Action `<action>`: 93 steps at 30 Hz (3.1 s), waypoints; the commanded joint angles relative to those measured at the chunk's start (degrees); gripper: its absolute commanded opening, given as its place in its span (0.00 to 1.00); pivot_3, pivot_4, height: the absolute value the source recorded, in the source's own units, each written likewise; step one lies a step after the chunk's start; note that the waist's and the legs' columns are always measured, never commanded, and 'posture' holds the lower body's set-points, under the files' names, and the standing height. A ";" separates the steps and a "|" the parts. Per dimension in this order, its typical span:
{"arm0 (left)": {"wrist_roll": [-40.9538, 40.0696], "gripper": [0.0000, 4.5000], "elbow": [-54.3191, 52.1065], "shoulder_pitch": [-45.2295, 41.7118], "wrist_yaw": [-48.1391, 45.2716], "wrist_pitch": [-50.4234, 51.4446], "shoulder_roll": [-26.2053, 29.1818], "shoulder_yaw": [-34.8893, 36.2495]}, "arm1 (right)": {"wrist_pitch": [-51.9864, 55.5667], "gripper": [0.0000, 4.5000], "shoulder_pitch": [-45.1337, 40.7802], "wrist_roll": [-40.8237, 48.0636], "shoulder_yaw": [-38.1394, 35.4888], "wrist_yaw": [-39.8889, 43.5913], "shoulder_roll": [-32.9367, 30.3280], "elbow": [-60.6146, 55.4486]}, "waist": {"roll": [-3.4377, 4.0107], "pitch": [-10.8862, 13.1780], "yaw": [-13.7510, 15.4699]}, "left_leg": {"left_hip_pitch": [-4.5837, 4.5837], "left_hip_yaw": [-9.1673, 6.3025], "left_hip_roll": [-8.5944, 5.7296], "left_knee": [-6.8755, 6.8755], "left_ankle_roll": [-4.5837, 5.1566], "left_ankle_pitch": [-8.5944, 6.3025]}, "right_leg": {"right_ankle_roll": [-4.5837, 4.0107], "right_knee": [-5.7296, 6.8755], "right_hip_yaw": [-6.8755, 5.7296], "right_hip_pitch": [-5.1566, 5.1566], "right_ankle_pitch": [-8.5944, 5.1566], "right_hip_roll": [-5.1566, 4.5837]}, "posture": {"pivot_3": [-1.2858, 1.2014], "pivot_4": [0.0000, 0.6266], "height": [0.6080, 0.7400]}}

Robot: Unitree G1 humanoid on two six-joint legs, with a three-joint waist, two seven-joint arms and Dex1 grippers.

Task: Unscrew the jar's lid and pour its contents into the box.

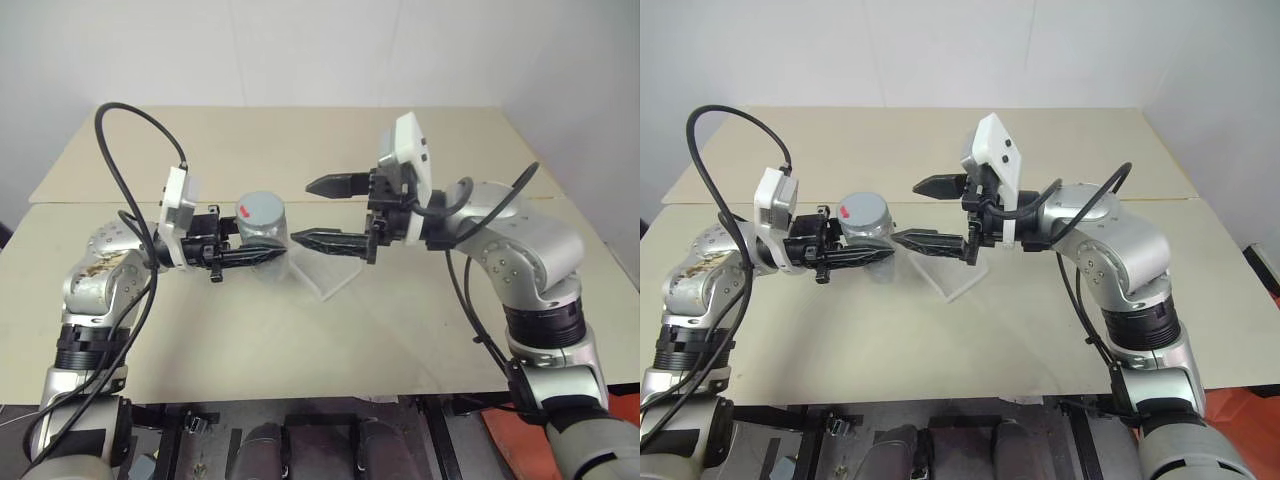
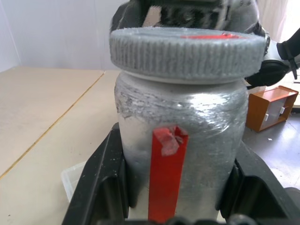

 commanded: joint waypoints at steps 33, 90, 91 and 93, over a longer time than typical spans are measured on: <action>-0.48 0.43 -3.41 1.24 -0.11 -0.60 0.33 0.55 | 7.89 0.61 -8.09 5.78 -4.96 -6.89 9.12 3.06 | 0.00 0.00 0.08 | 0.00 0.01 0.00 0.00 -0.01 0.00 | 0.00 0.03 -0.01 0.00 0.00 -0.01 | 0.52 0.24 1.00; 121.50 0.43 45.88 -40.22 120.13 -58.05 -3.13 -58.01 | 14.62 0.99 5.54 -1.51 -4.90 1.85 -15.00 -0.25 | -0.02 0.01 2.31 | -0.58 0.53 -0.12 0.09 0.16 -0.09 | 0.20 -0.22 -0.11 -0.28 0.24 -0.14 | 0.52 0.24 1.00; 122.41 0.43 46.72 -40.69 120.78 -57.71 -3.62 -59.17 | 14.68 0.99 5.33 -1.30 -5.20 1.54 -14.78 -0.31 | -0.02 0.01 2.21 | -0.62 0.55 -0.11 0.09 0.14 -0.08 | 0.20 -0.21 -0.11 -0.33 0.24 -0.13 | 0.52 0.24 1.00; 122.95 0.43 48.27 -41.29 121.92 -57.05 -4.49 -60.44 | 14.73 0.99 5.28 -1.04 -5.65 0.92 -14.56 -0.66 | -0.02 0.01 1.98 | -0.76 0.61 -0.10 0.10 0.10 -0.05 | 0.20 -0.11 -0.09 -0.53 0.24 -0.12 | 0.52 0.24 1.00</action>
